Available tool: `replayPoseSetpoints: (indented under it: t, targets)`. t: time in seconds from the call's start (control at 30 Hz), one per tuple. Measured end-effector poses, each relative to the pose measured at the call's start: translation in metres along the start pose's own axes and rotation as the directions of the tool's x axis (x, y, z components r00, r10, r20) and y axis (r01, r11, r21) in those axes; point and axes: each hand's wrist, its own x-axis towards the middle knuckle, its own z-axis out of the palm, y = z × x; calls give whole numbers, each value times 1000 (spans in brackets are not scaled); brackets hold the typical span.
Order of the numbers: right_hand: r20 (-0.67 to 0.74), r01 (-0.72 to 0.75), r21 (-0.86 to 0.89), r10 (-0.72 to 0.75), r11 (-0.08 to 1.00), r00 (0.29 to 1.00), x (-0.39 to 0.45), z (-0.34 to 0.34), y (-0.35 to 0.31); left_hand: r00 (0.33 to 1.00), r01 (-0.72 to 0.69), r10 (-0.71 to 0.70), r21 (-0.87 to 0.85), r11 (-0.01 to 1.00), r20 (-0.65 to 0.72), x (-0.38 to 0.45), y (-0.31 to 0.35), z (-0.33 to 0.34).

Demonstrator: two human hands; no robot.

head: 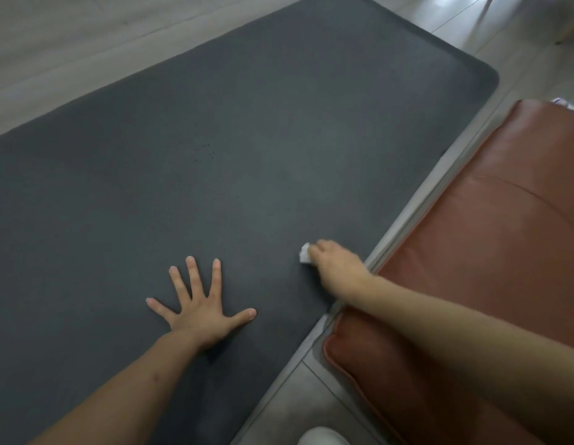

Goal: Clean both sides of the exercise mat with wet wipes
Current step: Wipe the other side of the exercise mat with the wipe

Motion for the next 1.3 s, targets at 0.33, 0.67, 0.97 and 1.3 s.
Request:
replayPoseSetpoints:
  t: [0.33, 0.67, 0.97, 1.3]
  targets:
    - [41, -161, 177, 156, 971, 987, -27, 13, -46, 999, -16, 17, 17, 1000, -46, 2, -3, 7]
    - [-77, -424, 81, 430, 902, 900, 10, 5, 15, 957, -75, 91, 69, 995, -276, -14, -37, 40]
    - [-45, 134, 261, -127, 956, 991, -83, 70, -155, 919, 84, -86, -22, 996, -384, -50, -72, 77]
    - [-193, -194, 133, 217, 972, 957, -22, 44, -57, 942, 1, -1, 1, 1000, -335, -66, -111, 74]
